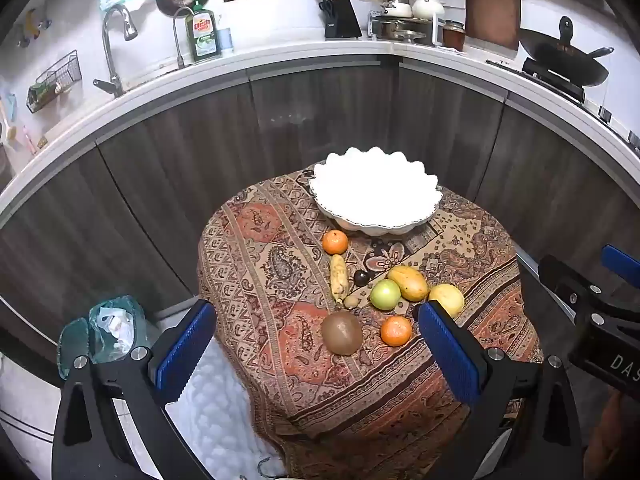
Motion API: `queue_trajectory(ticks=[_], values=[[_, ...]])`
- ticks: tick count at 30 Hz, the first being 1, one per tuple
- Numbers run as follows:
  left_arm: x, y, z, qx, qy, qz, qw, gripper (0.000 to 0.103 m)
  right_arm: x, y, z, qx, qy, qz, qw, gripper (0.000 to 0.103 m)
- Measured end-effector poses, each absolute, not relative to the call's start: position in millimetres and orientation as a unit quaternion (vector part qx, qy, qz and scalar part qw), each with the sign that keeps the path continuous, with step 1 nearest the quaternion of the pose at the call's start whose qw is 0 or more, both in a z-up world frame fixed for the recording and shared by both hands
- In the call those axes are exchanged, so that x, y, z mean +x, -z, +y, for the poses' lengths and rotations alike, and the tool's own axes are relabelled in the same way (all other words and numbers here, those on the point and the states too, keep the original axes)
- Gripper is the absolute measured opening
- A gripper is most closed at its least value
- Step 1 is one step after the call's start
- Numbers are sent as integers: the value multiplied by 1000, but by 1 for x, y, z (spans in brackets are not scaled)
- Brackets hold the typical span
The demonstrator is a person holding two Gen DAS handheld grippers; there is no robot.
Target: Organize fruits
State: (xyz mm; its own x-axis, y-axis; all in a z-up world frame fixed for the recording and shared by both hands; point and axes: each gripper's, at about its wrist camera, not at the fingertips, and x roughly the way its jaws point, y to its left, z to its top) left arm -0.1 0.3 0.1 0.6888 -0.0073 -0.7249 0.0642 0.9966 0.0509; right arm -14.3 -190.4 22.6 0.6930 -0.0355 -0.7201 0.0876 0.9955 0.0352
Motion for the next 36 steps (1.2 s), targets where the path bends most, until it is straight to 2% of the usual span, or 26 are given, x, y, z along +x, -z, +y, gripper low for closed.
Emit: queue_trajectory(ticks=[36], values=[[-6, -1, 2, 39, 17, 387, 921, 103, -17, -17, -192, 37, 35, 388, 920, 102]])
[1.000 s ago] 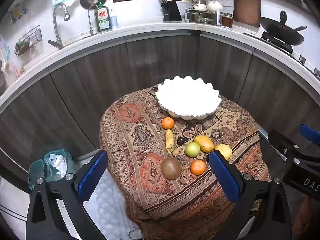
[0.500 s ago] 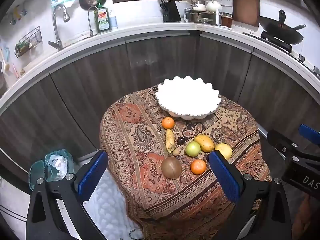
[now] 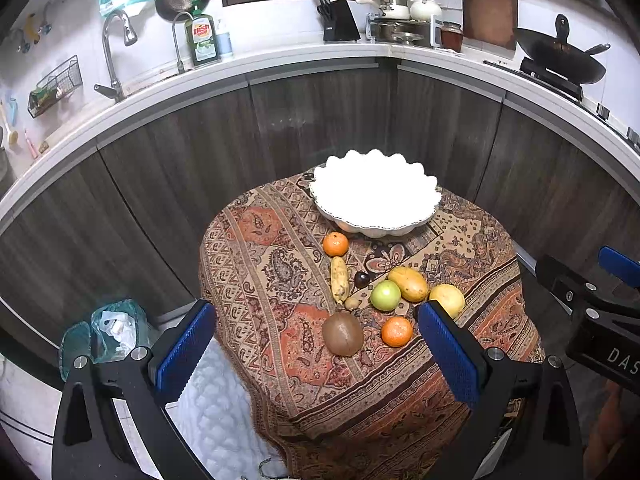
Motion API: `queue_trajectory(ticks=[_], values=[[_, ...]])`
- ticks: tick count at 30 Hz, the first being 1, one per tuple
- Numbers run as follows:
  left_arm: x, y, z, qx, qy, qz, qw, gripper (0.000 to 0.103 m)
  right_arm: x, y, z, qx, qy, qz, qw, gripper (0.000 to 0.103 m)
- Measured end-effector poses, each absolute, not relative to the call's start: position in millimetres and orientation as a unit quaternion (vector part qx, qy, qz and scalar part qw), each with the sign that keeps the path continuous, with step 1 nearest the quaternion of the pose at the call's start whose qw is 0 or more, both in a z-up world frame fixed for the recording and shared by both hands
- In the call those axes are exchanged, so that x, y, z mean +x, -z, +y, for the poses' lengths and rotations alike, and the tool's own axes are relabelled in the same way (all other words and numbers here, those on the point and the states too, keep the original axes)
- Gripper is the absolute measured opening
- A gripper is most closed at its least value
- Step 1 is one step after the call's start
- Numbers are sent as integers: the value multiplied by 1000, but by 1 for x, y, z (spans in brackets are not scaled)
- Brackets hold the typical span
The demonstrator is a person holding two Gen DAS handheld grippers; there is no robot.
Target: Organize fruits
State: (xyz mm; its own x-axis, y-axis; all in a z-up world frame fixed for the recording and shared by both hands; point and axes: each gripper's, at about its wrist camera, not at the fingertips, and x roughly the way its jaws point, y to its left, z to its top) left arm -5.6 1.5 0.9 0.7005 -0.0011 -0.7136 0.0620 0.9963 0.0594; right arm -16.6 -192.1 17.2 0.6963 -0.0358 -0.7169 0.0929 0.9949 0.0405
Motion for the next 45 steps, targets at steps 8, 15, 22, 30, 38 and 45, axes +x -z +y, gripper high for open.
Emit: queue_trajectory(ticks=[8, 15, 22, 30, 38, 45], values=[[-5, -1, 0, 40, 17, 387, 921, 103, -16, -17, -193, 39, 36, 389, 920, 102], [-6, -1, 0, 40, 16, 387, 921, 103, -15, -14, -194, 40, 36, 392, 918, 102], [-5, 2, -2, 43, 17, 387, 921, 103, -13, -13, -195, 42, 37, 394, 917, 102], [-5, 3, -2, 43, 16, 387, 921, 103, -12, -11, -195, 43, 37, 395, 917, 102], [-3, 4, -3, 44, 16, 387, 921, 103, -11, -11, -195, 44, 37, 395, 917, 102], [1, 8, -1, 47, 15, 391, 919, 103, -8, -9, -196, 47, 37, 399, 915, 102]])
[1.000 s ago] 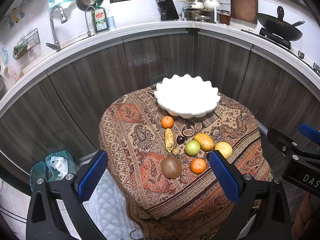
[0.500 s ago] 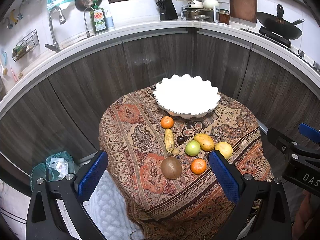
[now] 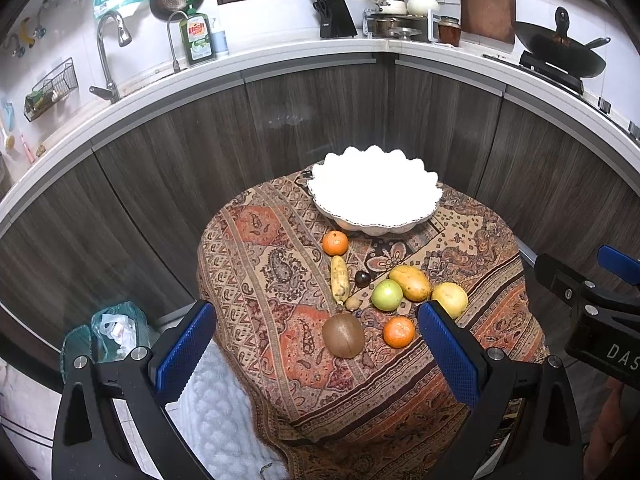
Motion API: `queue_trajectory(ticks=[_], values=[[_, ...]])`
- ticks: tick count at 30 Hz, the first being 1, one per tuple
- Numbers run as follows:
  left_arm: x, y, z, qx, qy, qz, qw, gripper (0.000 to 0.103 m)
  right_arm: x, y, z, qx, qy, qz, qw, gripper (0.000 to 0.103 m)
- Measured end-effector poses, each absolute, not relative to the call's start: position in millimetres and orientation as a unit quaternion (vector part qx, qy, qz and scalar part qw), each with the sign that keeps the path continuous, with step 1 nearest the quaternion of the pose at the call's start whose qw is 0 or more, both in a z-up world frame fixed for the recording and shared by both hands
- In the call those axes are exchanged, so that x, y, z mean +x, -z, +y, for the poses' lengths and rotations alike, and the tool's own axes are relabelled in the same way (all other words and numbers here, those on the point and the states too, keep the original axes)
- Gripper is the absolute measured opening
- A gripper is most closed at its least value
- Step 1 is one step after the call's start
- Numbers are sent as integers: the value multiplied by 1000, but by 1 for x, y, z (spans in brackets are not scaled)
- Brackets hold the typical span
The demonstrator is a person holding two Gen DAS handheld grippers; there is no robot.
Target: Organize fruits
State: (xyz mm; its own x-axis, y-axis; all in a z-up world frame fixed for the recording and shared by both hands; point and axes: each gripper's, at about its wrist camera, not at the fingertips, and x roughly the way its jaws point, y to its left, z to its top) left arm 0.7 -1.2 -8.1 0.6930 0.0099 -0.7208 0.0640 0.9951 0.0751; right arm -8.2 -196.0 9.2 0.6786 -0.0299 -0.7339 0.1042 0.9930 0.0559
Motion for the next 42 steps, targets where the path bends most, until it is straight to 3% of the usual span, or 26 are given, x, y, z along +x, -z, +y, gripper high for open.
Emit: queue_trajectory(ticks=[17, 42], values=[[9, 21, -3, 60, 6, 391, 918, 103, 5, 10, -198, 50, 45, 408, 910, 102], [59, 116, -18, 62, 14, 430, 901, 103, 46, 98, -208, 32, 57, 434, 899, 102]])
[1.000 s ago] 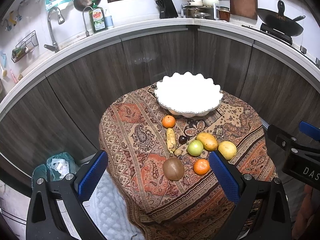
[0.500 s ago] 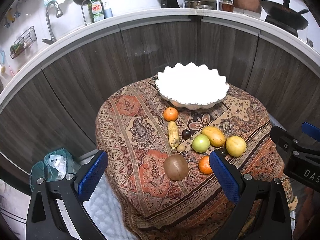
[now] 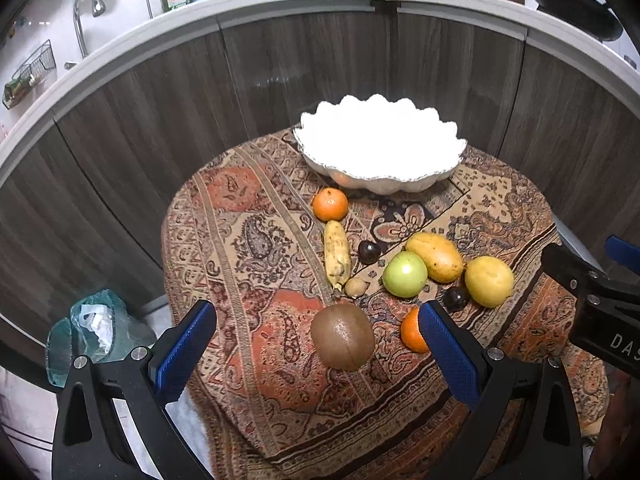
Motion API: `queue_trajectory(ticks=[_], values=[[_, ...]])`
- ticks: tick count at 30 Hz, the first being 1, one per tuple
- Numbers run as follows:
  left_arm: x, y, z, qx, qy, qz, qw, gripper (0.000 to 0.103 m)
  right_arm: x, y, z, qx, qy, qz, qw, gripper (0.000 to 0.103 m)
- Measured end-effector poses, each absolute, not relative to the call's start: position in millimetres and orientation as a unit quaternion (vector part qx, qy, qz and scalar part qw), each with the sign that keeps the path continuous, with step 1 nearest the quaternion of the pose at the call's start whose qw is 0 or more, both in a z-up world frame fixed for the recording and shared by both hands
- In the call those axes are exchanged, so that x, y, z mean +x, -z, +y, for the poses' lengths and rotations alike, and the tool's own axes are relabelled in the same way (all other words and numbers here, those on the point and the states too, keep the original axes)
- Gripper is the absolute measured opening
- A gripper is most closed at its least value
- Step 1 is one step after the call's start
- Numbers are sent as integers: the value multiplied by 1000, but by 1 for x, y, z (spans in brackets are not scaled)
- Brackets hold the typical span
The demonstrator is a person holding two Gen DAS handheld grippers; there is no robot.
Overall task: Organize fruits
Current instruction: 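Lower the left tool onto the brown kiwi while the right tool approaches a tangerine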
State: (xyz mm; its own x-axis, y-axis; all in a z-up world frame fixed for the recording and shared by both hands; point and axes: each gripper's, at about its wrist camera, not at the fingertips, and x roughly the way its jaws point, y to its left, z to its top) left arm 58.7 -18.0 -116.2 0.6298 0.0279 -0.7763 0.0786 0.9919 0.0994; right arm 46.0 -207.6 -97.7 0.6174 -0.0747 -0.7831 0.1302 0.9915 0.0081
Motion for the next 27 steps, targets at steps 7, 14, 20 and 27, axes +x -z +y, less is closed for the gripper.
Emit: queue_trajectory(ticks=[7, 14, 20, 27], values=[[70, 147, -17, 57, 18, 446, 893, 103, 53, 124, -205, 25, 54, 449, 891, 102], [82, 175, -19, 54, 19, 463, 884, 101, 58, 144, -202, 23, 51, 454, 889, 102], [91, 196, -19, 53, 14, 481, 875, 97, 64, 161, -200, 17, 56, 461, 885, 102], [96, 218, -20, 50, 14, 507, 860, 83, 66, 177, -198, 14, 54, 475, 878, 102]])
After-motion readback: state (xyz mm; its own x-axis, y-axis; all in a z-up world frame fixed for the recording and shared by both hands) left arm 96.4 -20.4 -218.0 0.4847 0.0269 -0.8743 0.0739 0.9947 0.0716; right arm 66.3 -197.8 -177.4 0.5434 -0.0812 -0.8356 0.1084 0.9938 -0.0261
